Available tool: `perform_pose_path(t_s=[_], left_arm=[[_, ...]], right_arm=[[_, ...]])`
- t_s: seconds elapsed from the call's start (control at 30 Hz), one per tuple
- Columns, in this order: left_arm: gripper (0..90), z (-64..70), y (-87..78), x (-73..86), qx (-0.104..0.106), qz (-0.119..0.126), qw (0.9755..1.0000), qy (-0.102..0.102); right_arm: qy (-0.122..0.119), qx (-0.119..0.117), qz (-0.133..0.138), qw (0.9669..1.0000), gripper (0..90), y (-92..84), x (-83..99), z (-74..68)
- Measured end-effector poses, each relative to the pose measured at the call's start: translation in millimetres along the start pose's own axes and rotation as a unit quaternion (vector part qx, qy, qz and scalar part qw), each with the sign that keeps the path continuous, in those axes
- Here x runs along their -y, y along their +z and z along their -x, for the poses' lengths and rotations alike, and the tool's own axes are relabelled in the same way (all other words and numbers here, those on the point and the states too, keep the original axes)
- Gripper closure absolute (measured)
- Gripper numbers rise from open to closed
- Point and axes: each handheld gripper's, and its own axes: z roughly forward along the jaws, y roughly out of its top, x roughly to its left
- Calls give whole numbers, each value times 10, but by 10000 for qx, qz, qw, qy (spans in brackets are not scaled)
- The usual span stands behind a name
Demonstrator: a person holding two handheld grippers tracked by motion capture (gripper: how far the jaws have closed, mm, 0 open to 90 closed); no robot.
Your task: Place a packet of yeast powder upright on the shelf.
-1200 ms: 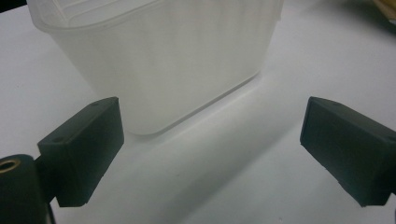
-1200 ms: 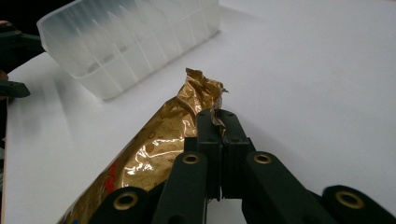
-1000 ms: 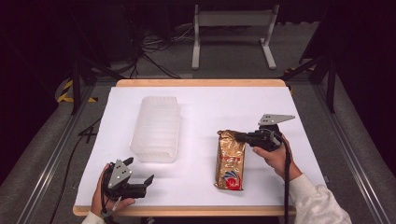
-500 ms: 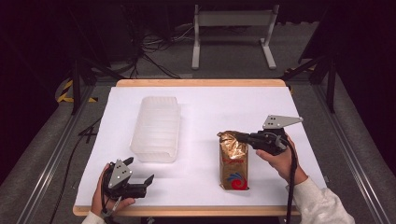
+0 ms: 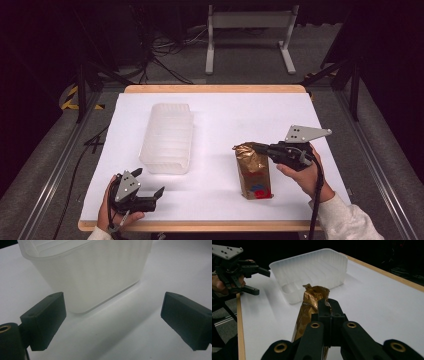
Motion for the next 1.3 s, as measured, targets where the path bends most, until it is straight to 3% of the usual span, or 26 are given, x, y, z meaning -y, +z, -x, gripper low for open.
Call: perform_pose_path(t_s=[0.4, 0.73, 1.3], left_arm=[[70, -2, 10, -6, 3, 6, 10000, -17], [70, -7, 7, -2, 3, 3, 10000, -29], [69, -10, 4, 4, 16, 10, 10000, -71]], right_arm=[[-134, 71, 162, 9998, 897, 4, -100, -62], [-332, 117, 260, 9990, 898, 137, -285, -104], [-320, -17, 570, 9979, 898, 413, -556, -25]])
